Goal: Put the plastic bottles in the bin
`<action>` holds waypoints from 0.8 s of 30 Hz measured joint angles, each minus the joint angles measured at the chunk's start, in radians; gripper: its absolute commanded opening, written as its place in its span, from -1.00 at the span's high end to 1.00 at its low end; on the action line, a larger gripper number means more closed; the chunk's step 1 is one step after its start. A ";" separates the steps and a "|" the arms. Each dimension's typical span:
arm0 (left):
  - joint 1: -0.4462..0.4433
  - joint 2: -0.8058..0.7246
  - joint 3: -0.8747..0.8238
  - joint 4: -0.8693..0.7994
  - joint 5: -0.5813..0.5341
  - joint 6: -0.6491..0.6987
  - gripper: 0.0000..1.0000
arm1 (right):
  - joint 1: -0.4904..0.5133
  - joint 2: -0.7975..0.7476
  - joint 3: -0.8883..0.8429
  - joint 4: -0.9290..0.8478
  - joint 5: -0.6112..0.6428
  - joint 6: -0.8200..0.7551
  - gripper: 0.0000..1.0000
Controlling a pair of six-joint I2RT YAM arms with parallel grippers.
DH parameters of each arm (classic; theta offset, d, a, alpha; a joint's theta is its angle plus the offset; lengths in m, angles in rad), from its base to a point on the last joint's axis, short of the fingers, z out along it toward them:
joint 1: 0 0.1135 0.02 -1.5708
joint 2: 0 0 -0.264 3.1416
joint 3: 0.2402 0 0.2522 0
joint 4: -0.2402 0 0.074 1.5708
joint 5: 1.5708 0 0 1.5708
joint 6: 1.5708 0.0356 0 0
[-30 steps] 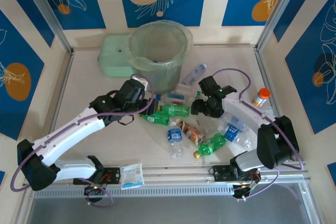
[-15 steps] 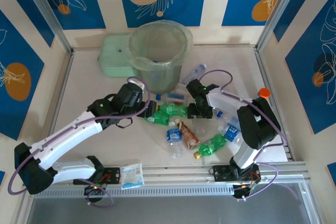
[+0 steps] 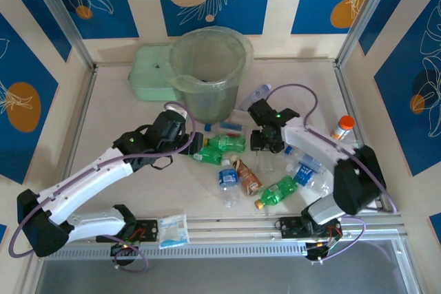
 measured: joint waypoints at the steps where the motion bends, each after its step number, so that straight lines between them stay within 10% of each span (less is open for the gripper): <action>1: 0.000 0.000 0.000 0.000 -0.006 -0.003 -0.64 | -0.002 -0.047 0.026 -0.016 0.004 0.001 -0.07; 11: 0.000 -0.033 -0.039 0.000 -0.068 -0.069 -0.65 | -0.045 -0.216 0.412 -0.056 0.003 -0.026 -0.10; 24: 0.000 -0.044 -0.092 0.001 -0.063 -0.122 -0.62 | -0.048 0.160 0.854 0.193 -0.129 -0.083 -0.09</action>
